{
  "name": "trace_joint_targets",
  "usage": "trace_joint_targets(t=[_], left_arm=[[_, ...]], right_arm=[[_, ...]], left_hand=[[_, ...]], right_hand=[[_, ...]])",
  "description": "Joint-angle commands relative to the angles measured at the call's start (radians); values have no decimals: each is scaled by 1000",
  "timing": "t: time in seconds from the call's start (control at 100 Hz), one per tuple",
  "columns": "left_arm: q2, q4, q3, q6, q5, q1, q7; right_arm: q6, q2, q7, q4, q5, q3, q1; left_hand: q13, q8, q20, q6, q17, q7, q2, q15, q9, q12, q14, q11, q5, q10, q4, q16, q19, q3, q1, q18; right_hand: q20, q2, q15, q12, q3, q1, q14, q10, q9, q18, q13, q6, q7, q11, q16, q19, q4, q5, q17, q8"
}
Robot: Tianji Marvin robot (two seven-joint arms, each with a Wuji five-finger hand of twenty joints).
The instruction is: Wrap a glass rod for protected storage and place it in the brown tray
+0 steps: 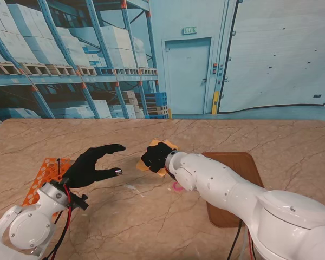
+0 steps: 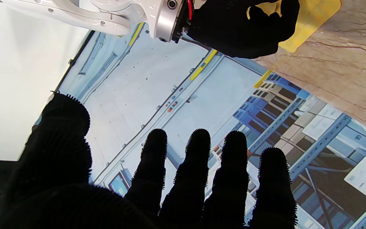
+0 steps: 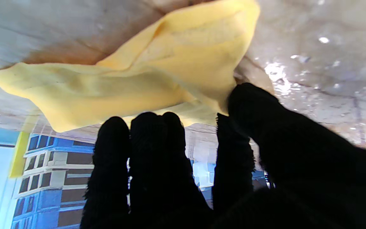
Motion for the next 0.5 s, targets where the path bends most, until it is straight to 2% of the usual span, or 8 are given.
trace_joint_targets(t=[0.0, 0.21, 0.49], left_arm=[[-1, 2, 1, 3, -2, 4, -3], [-1, 3, 1, 3, -2, 4, -3], [0, 6, 4, 5, -4, 1, -9]], right_arm=[[-29, 9, 6, -12, 0, 0, -14], [-103, 58, 27, -80, -6, 28, -26], [-195, 102, 38, -133, -39, 31, -24]], left_hand=[[10, -6, 6, -30, -1, 11, 41, 7, 24, 9, -23, 11, 0, -21, 17, 11, 22, -32, 16, -7], [9, -6, 6, -30, -1, 10, 44, 7, 23, 9, -23, 10, 0, -23, 18, 11, 22, -39, 19, -8], [11, -6, 5, -30, -1, 11, 44, 7, 24, 10, -23, 10, 1, -23, 19, 12, 23, -46, 22, -7]], right_hand=[[-12, 22, 28, -9, 26, 32, -6, 22, 28, 1, 15, -114, -29, 43, -5, 35, -16, 56, -8, -31], [-15, 15, 22, -16, 30, 26, -19, 1, 36, -12, 7, -134, -36, 27, -7, 16, -27, 65, -12, -29], [-13, 10, 8, -14, 28, 17, -30, -23, 36, -26, -10, -165, -40, 5, -11, -15, -36, 73, -16, -20]])
